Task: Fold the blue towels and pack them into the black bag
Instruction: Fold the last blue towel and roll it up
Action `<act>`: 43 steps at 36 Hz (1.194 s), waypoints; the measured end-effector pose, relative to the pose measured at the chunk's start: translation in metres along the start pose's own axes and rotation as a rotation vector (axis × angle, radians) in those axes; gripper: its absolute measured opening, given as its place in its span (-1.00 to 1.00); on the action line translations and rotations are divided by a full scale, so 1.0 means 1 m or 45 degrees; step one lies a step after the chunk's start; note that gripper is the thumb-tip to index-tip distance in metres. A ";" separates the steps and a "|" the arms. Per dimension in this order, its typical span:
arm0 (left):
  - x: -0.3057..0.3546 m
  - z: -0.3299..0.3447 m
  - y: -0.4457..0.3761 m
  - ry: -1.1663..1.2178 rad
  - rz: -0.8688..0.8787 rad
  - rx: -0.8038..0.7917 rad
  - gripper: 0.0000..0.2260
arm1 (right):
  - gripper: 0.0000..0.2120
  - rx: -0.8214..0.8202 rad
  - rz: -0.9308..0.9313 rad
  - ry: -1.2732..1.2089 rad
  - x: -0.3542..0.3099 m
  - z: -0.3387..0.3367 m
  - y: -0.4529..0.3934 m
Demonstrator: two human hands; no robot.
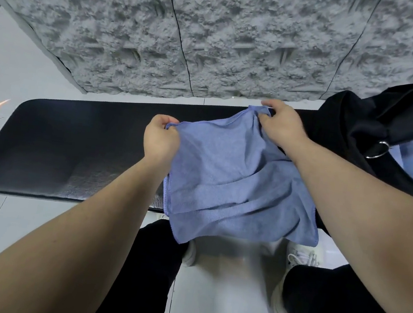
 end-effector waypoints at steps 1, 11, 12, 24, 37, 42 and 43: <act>0.000 0.000 0.000 0.003 -0.004 0.000 -0.78 | -0.64 -0.004 0.020 0.018 -0.001 -0.001 -0.001; 0.000 0.000 -0.001 -0.009 -0.013 -0.010 -0.81 | -0.85 -0.073 0.120 0.014 -0.007 -0.003 -0.008; 0.000 0.000 -0.001 -0.012 -0.013 -0.011 -0.81 | -0.87 -0.077 0.112 -0.004 -0.006 -0.003 -0.008; 0.001 -0.007 0.004 0.159 -0.098 0.021 -0.82 | -0.81 0.001 0.045 -0.364 -0.003 -0.005 0.012; 0.035 -0.024 0.054 0.077 0.415 -0.194 -0.48 | -0.72 -0.143 -0.235 -0.394 -0.026 -0.035 0.075; 0.057 -0.019 0.086 0.009 0.500 -0.352 -0.65 | -0.76 -0.213 -0.344 -0.388 -0.030 -0.039 0.099; 0.059 -0.017 0.092 -0.024 0.521 -0.400 -0.69 | -0.76 -0.225 -0.365 -0.375 -0.032 -0.041 0.104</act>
Point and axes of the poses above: each hand's wrist, its own y-axis away from the middle knuckle, its own z-axis out of the palm, x = y × z, the point moved 1 cm from there along -y, towards the middle knuckle, and after that the axes turned 2 degrees about z, right-handed, at the moved point
